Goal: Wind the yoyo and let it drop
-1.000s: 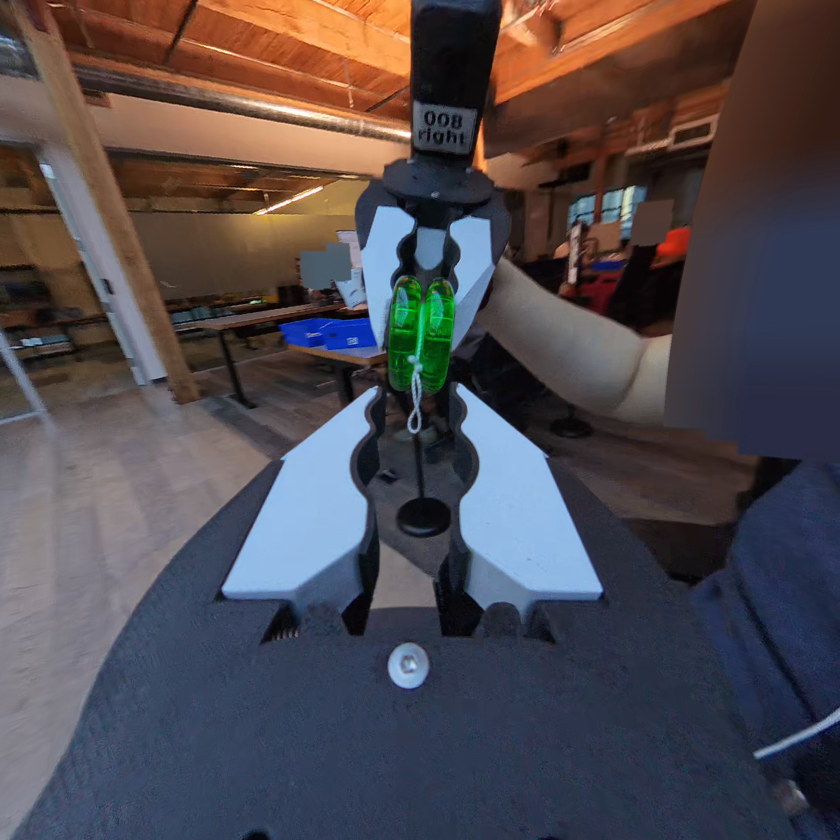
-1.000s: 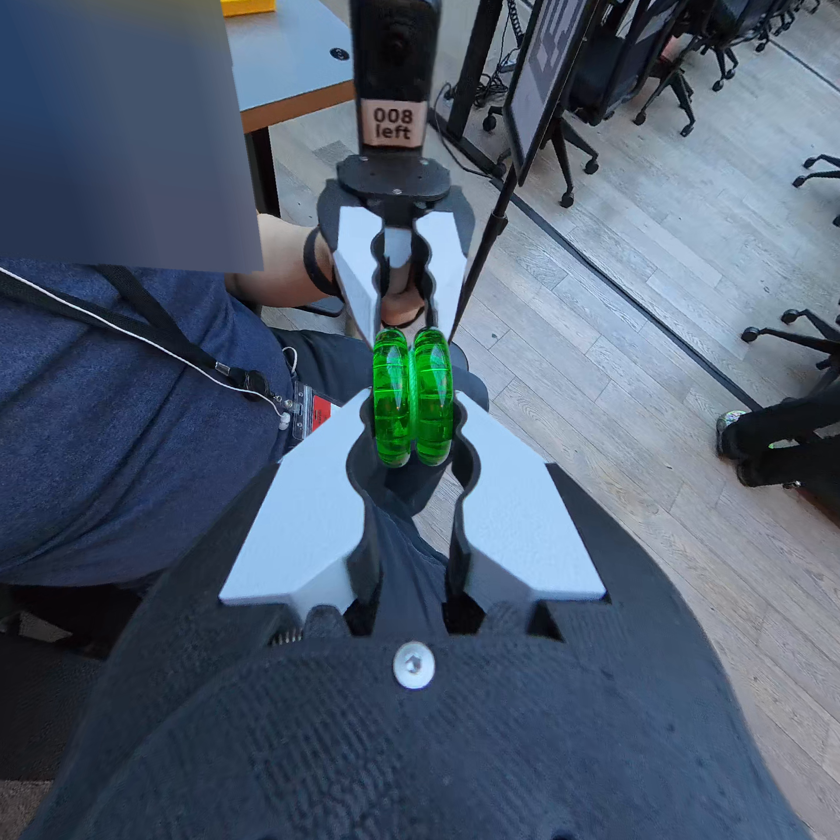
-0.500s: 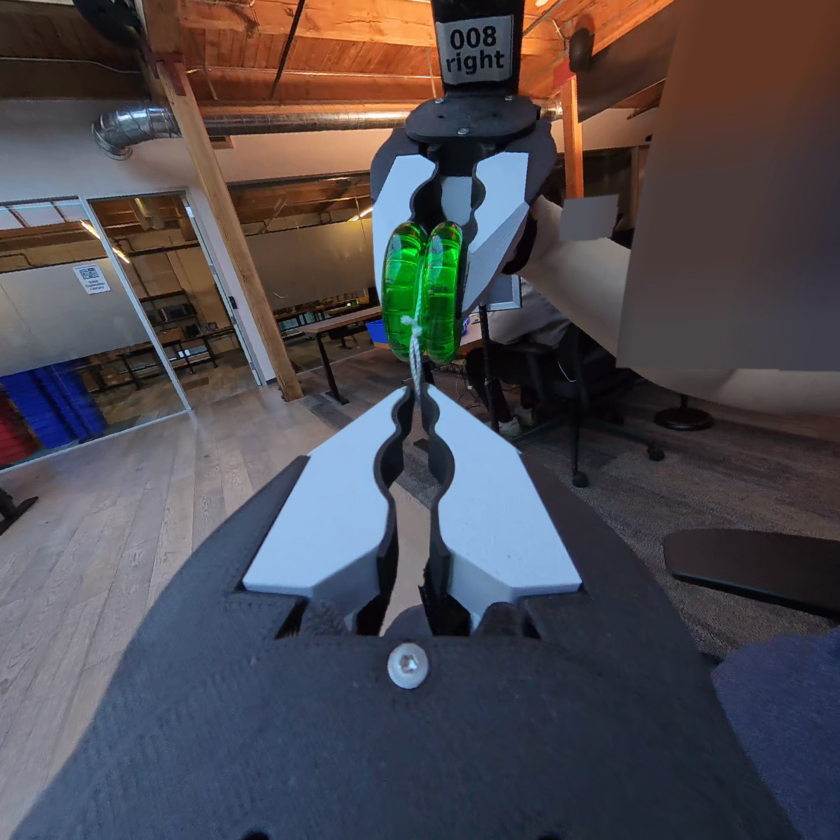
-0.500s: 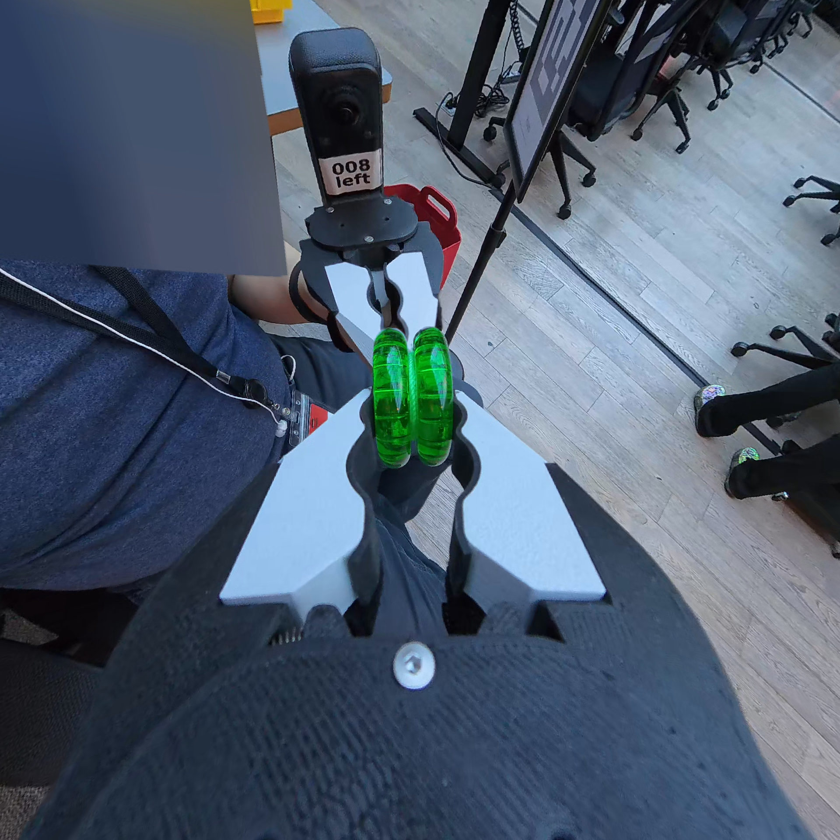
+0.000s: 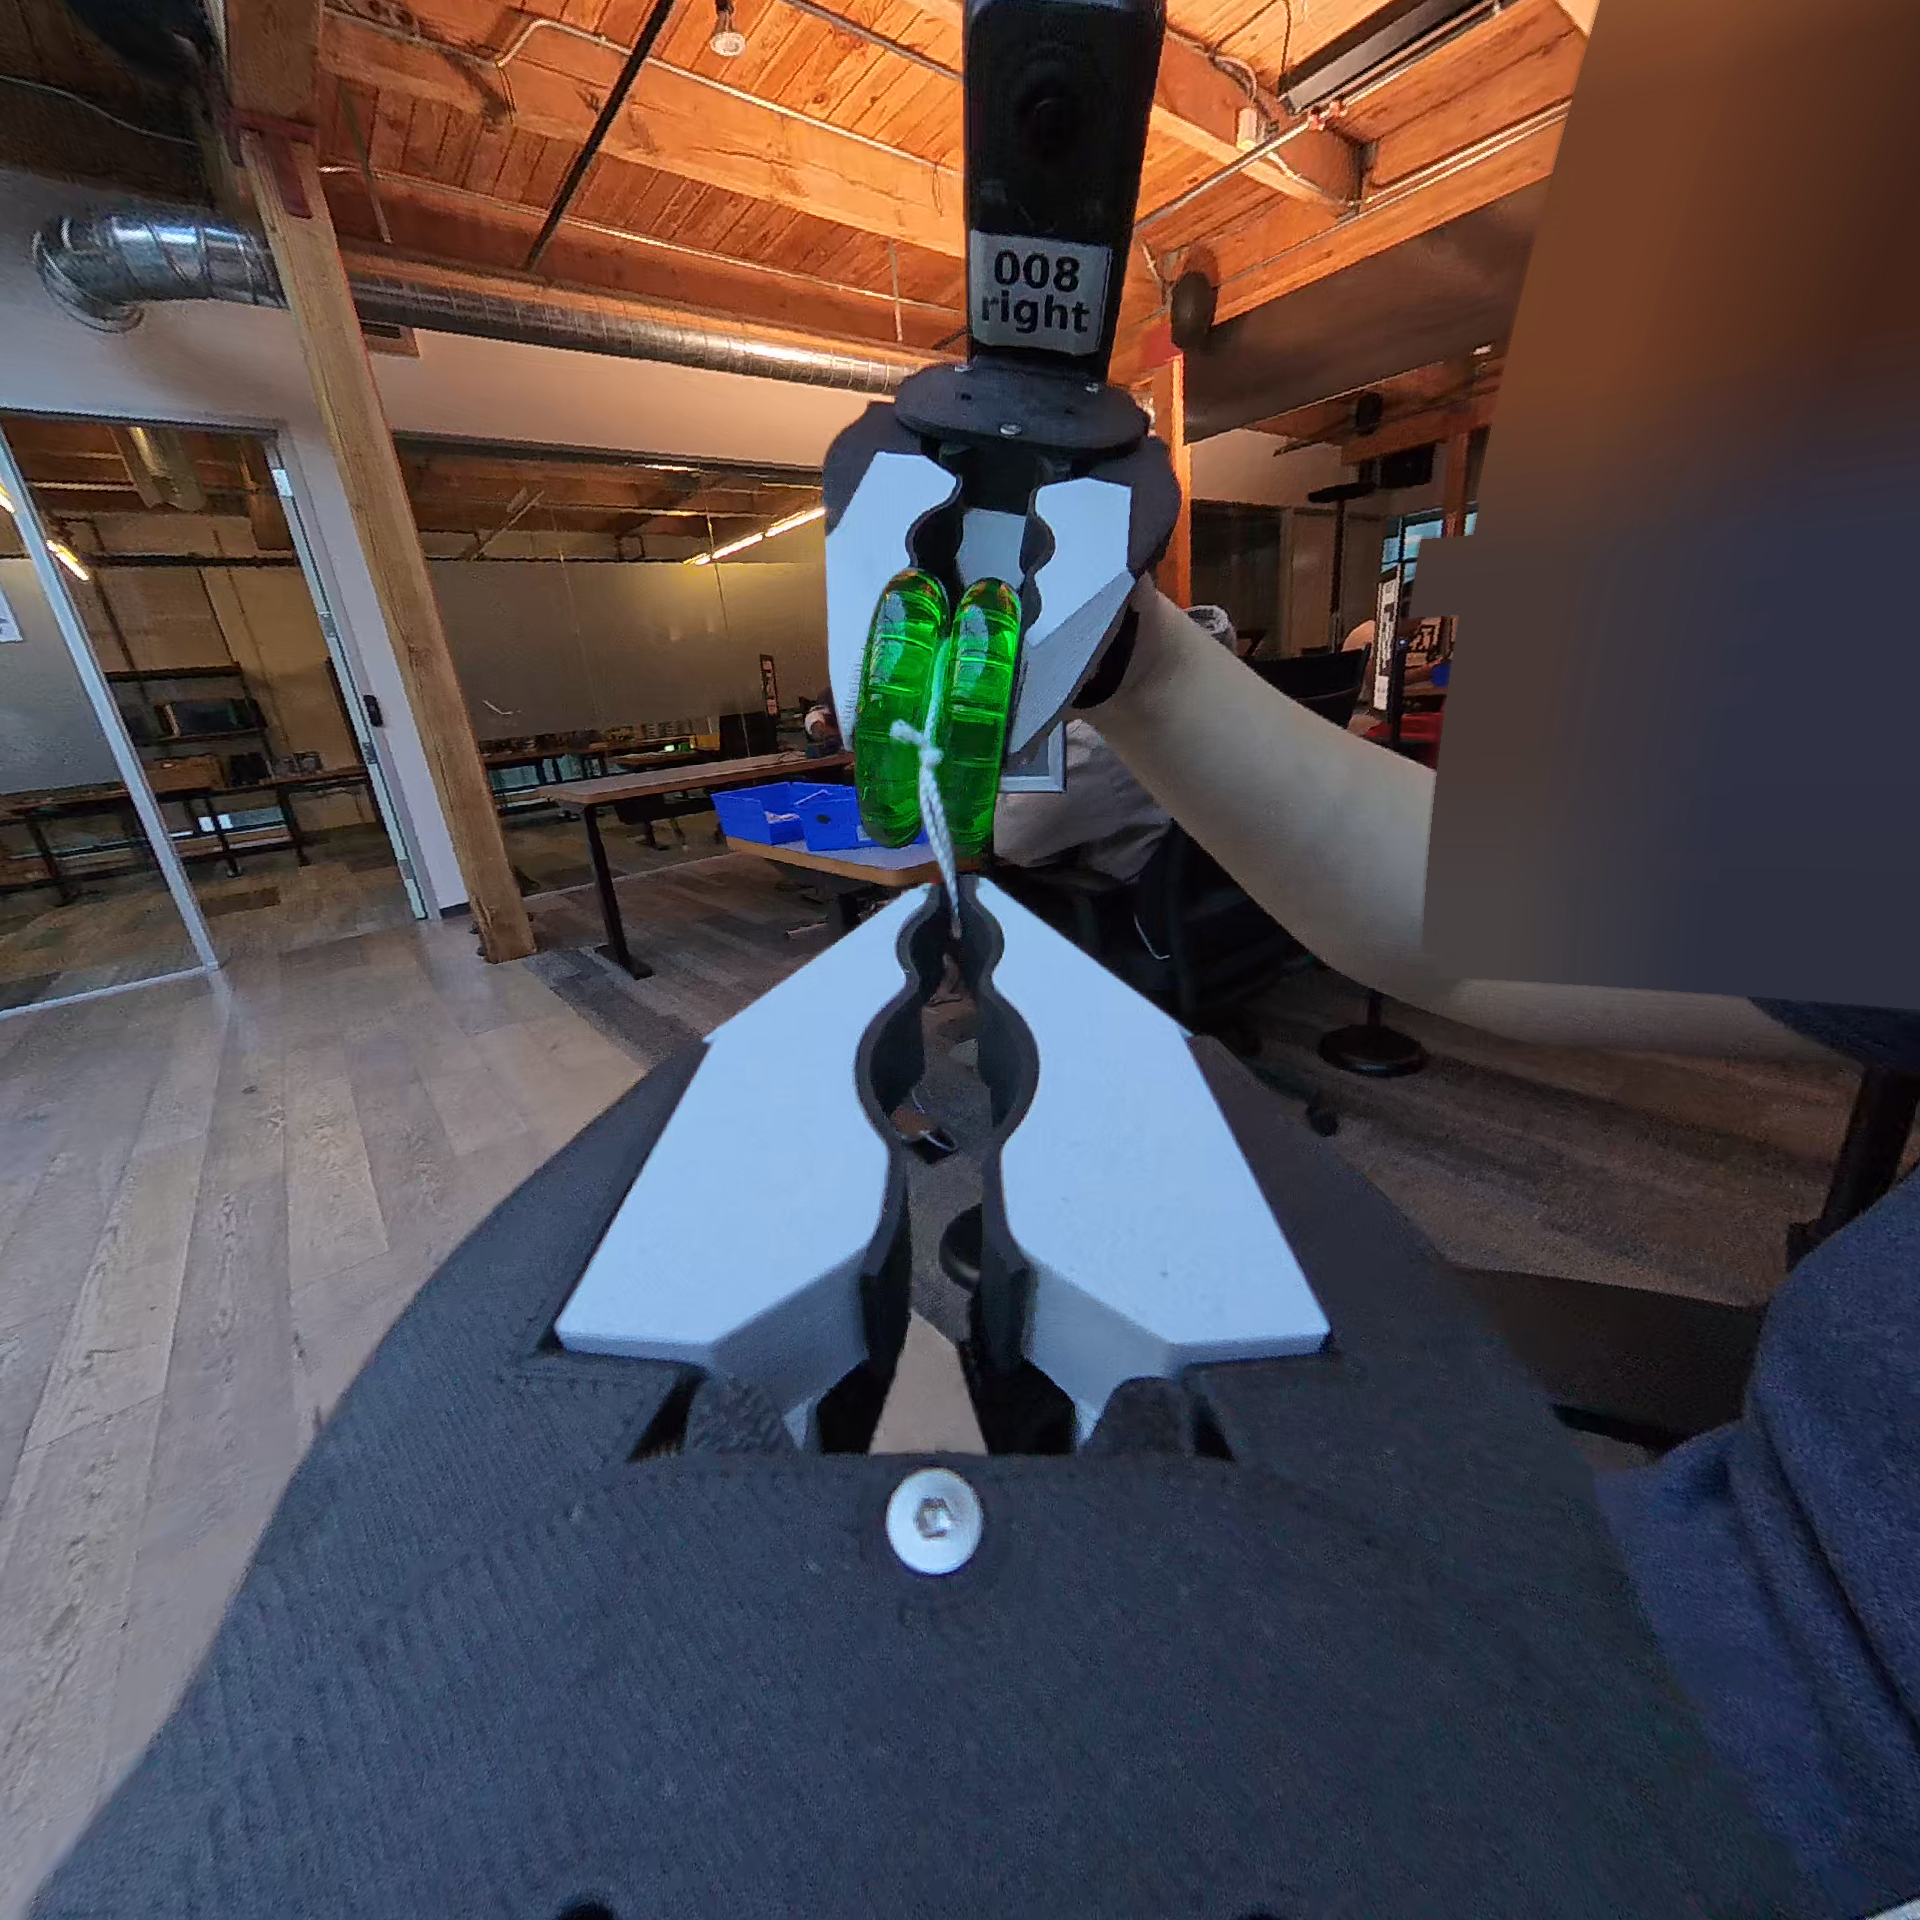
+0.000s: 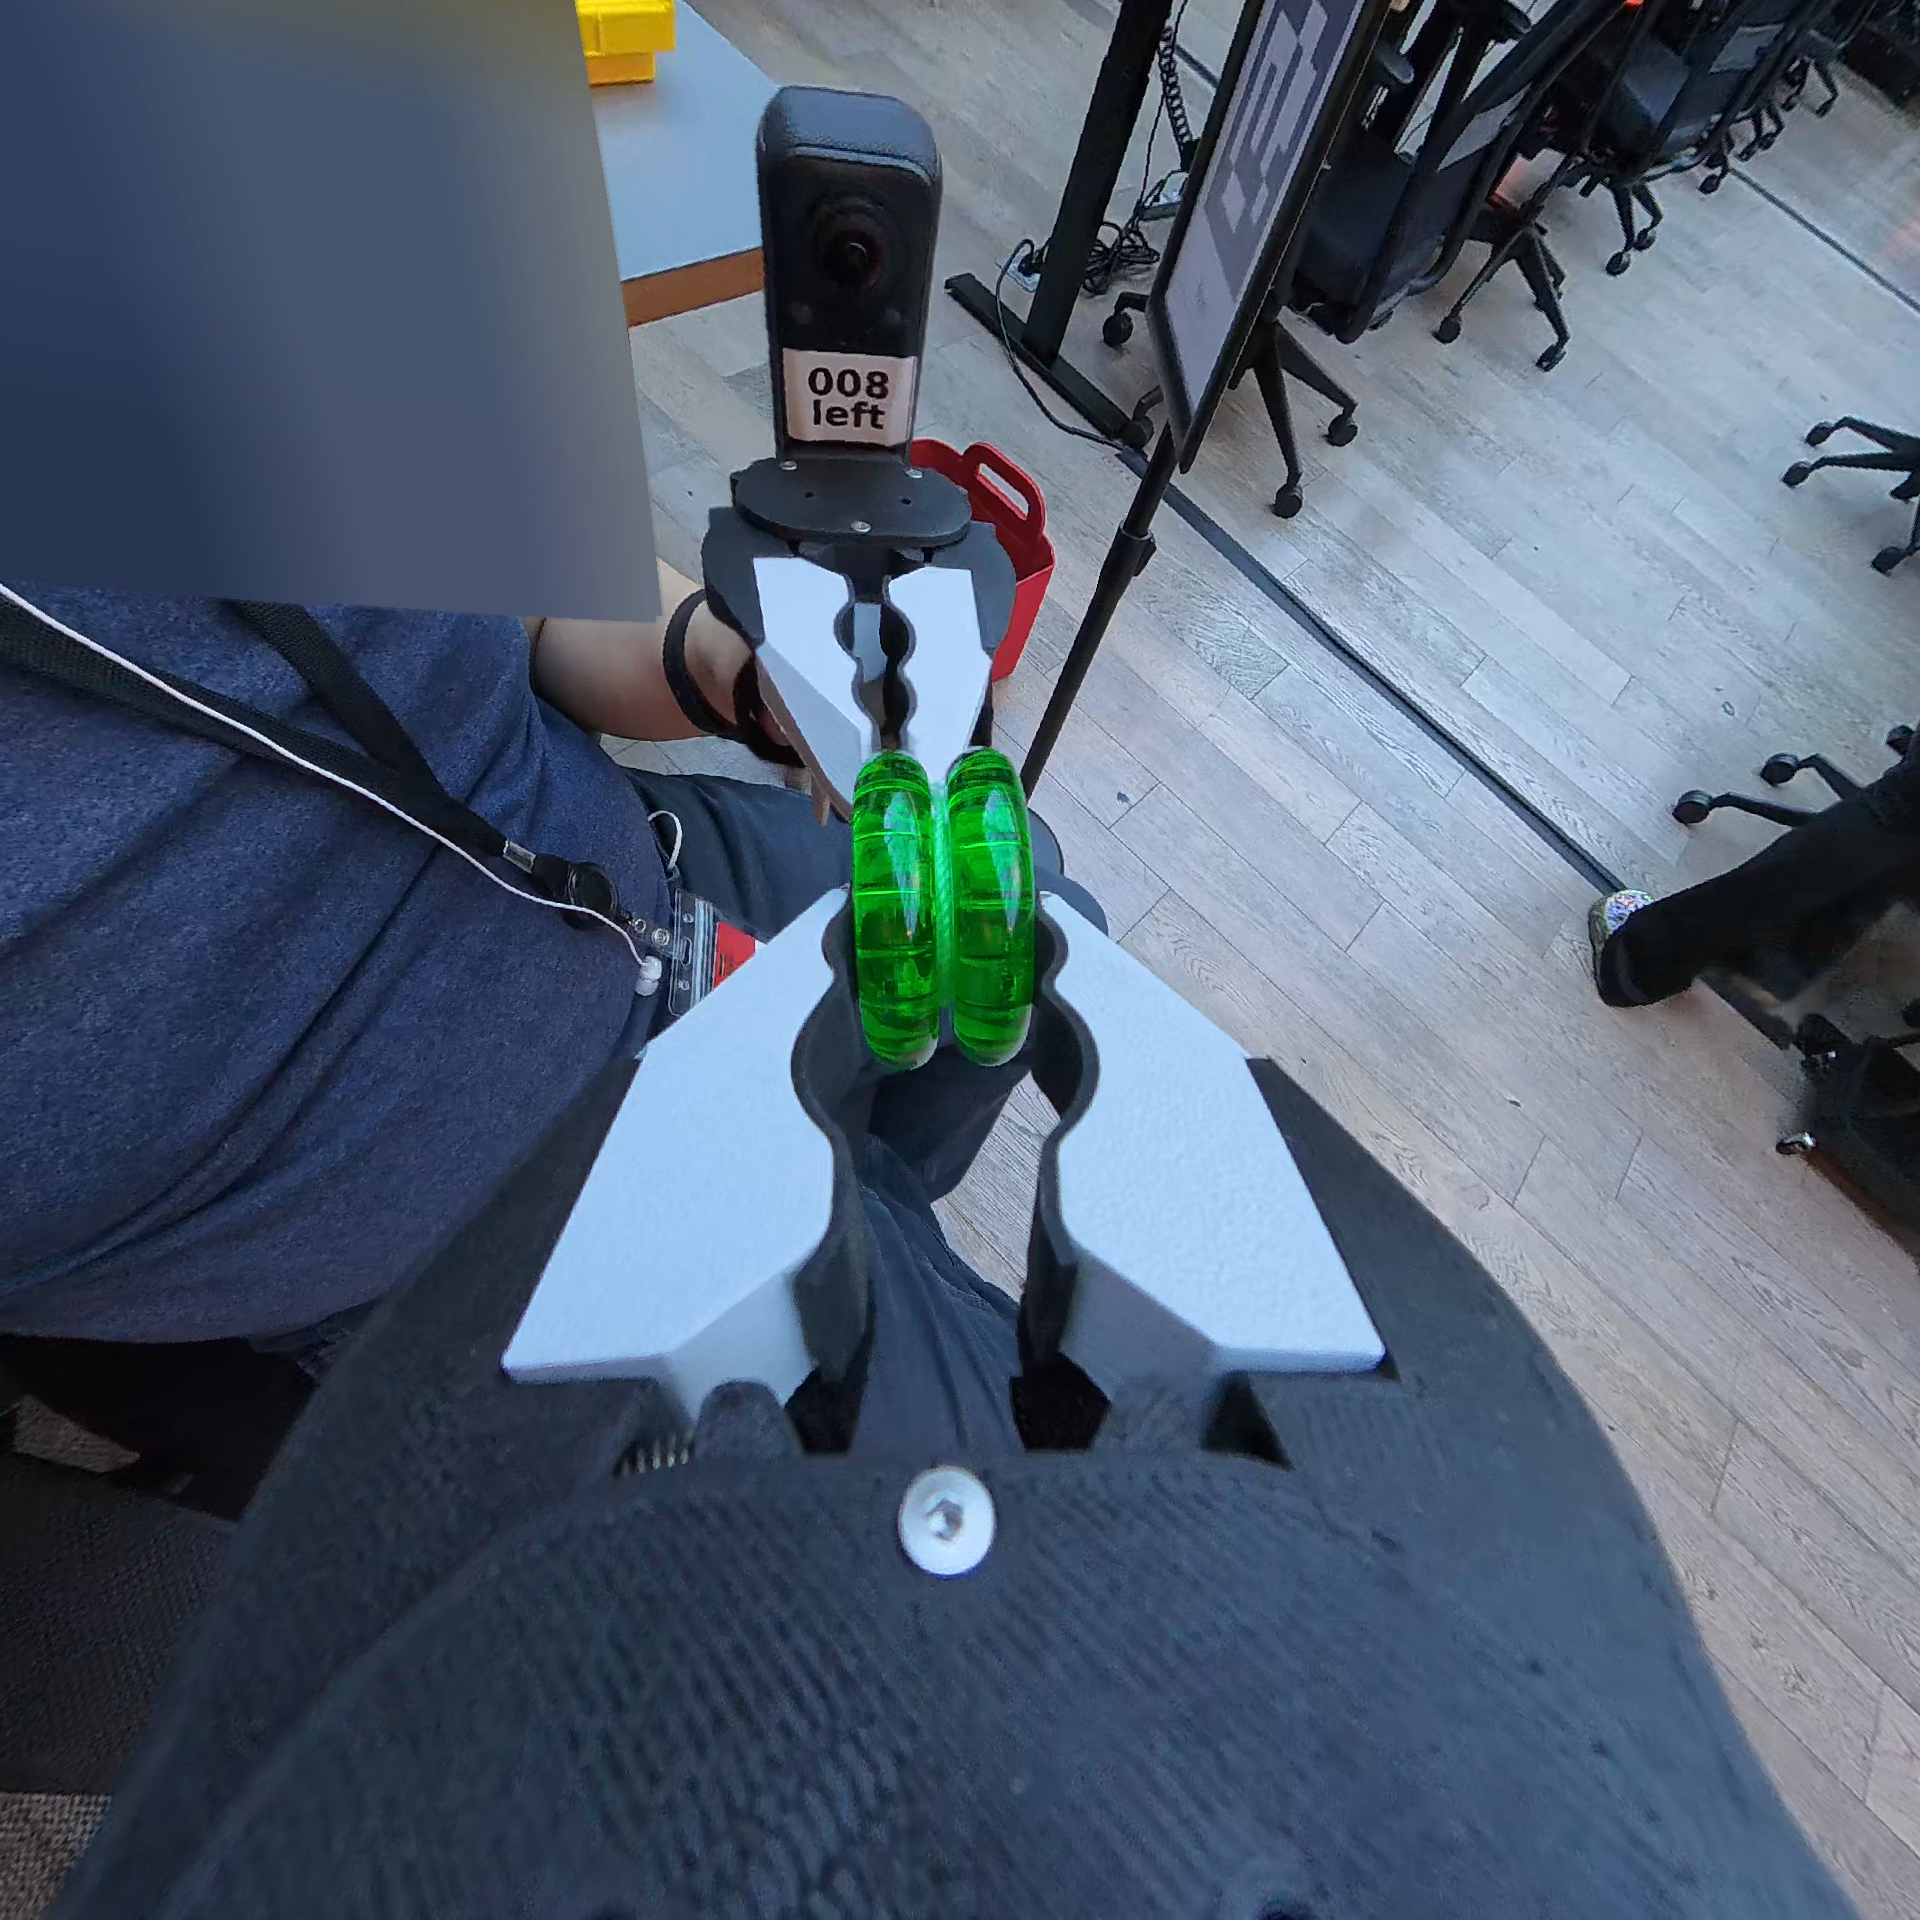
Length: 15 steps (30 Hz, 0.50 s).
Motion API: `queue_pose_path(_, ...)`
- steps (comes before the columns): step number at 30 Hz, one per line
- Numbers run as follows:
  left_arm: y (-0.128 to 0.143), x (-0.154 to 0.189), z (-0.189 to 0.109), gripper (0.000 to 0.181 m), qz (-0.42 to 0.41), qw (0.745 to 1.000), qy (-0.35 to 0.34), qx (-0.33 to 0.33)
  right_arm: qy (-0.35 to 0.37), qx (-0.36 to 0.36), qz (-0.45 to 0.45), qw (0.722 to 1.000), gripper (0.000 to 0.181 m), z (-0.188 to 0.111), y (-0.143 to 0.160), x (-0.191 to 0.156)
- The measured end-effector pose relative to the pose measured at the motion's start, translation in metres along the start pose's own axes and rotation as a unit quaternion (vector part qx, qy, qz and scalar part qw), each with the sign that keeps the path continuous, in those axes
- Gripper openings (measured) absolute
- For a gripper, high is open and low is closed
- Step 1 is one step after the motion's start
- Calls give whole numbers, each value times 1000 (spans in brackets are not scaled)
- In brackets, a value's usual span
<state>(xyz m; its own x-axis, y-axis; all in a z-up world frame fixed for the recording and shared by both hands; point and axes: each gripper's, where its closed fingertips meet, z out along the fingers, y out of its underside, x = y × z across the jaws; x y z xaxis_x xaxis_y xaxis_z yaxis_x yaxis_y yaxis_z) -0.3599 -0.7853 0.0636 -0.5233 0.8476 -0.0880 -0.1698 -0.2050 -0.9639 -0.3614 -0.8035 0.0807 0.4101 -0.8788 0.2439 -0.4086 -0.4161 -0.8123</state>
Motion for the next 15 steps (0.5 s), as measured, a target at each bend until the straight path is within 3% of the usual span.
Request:
queue_pose_path(8,-10,-3,-7,0,-87,995,40,36,-24,45,-11,999,27,-3,-14,-15)
queue_pose_path(10,-17,-1,-10,0,-91,993,47,57,-15,40,-16,999,27,-1,-15,-15)
queue_pose_path(11,-19,0,-11,9,-90,993,51,63,-13,39,-17,999,27,-1,-15,-15)
queue_pose_path(15,-18,5,-11,17,-63,995,49,52,-11,43,-11,999,27,0,-18,-13)
